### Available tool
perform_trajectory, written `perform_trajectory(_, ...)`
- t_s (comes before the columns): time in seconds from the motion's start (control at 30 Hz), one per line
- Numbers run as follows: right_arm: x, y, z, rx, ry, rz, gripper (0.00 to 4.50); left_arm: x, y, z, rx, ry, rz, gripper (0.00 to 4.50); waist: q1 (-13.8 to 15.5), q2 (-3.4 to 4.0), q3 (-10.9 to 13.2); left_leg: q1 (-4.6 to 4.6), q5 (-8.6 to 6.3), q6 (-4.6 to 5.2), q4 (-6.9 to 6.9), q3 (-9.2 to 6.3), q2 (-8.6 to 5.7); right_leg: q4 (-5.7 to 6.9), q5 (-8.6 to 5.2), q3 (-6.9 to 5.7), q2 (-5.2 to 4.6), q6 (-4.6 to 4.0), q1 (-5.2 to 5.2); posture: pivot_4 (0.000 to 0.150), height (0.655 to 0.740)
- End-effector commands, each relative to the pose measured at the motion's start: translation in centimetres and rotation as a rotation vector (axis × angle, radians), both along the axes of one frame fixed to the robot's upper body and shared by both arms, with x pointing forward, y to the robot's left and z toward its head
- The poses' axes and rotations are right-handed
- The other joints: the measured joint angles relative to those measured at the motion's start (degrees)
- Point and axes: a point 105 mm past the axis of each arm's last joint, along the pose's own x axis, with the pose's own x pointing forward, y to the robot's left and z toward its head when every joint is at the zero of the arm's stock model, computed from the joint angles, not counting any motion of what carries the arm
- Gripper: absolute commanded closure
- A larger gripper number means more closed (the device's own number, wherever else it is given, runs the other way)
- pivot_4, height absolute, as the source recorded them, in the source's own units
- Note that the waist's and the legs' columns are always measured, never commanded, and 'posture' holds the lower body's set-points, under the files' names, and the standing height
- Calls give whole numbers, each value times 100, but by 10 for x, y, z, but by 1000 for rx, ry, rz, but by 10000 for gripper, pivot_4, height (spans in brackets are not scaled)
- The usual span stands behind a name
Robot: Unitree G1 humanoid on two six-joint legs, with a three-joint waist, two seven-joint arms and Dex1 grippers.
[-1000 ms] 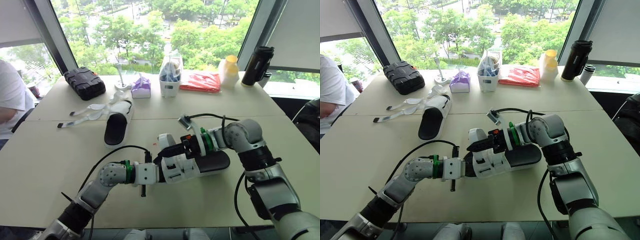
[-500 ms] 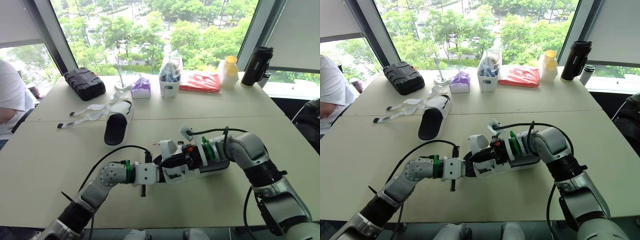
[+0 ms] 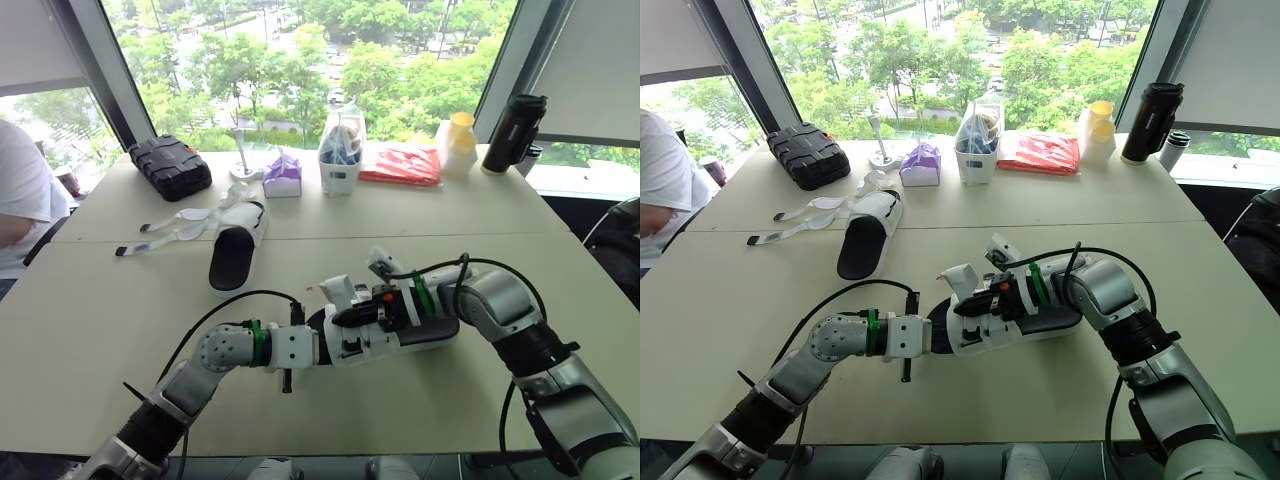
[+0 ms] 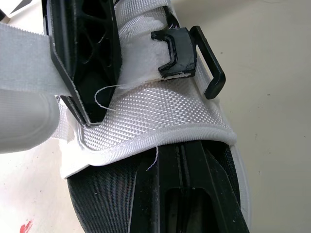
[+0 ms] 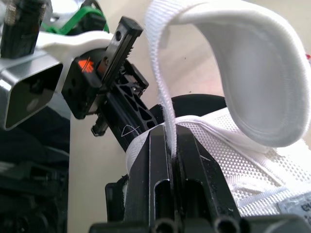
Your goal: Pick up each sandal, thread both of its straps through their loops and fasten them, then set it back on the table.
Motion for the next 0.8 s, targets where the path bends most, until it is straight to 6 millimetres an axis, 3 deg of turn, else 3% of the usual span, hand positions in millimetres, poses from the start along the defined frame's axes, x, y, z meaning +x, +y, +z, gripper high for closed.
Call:
perform_trajectory(0.03,-9,-4,-3,-51,-27,40,44112,-14,23,-59,204,174,34,45000,2,0,0,-1,0,0,0,0,0,-1,0,0,0,0,0,1500,7400)
perform_trajectory(0.4,-16,15,20,43,-121,55,44112,-13,23,-60,202,177,35,45000,1,0,0,-6,-2,3,-1,-3,-1,-7,0,0,-1,-1,-3,1500,7400)
perform_trajectory(0.6,-5,19,20,70,-160,-5,44112,-13,22,-59,201,176,34,45000,1,1,1,-5,-2,3,-1,-2,0,-6,1,0,-1,0,-3,1500,7400)
perform_trajectory(0.8,-7,15,14,32,-146,18,44112,-13,23,-59,203,176,36,45000,0,1,1,-5,-2,3,-1,-2,0,-6,3,0,0,-3,-3,1500,7400)
